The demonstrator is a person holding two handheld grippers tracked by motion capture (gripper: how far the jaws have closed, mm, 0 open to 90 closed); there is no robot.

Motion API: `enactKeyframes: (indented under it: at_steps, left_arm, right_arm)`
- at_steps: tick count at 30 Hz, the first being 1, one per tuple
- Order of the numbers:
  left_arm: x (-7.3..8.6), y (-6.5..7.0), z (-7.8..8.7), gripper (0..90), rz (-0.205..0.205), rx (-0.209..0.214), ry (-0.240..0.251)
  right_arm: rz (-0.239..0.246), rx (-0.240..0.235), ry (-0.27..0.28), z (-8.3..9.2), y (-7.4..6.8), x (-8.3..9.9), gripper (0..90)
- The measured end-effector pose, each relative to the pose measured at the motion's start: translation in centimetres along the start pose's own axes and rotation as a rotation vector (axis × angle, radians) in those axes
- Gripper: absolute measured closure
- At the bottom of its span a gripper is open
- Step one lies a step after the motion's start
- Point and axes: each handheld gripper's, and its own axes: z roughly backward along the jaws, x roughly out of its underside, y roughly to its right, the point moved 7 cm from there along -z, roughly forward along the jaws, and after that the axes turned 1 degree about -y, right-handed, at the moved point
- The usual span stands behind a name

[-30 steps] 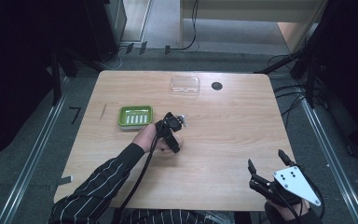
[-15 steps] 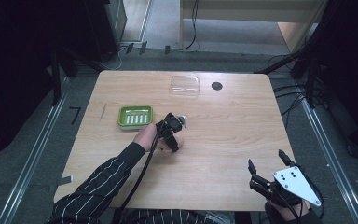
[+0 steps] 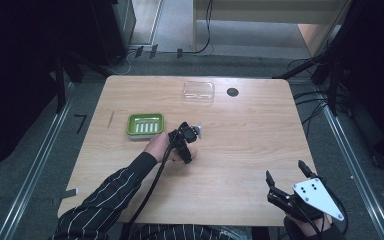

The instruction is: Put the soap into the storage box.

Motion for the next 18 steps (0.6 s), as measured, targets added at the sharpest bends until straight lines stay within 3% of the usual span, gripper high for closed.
enactKeyframes:
  at_steps: [12, 18]
  left_arm:
    - [0.1, -0.2, 0.9, 33.3, -0.012, 0.015, 0.041]
    - [0.5, -0.5, 1.6, 33.3, -0.034, 0.007, 0.040]
  right_arm:
    - [-0.005, 0.000, 0.002, 0.0, 0.0, 0.0, 13.4]
    - [-0.001, 0.001, 0.004, 0.0, 0.0, 0.0, 13.4]
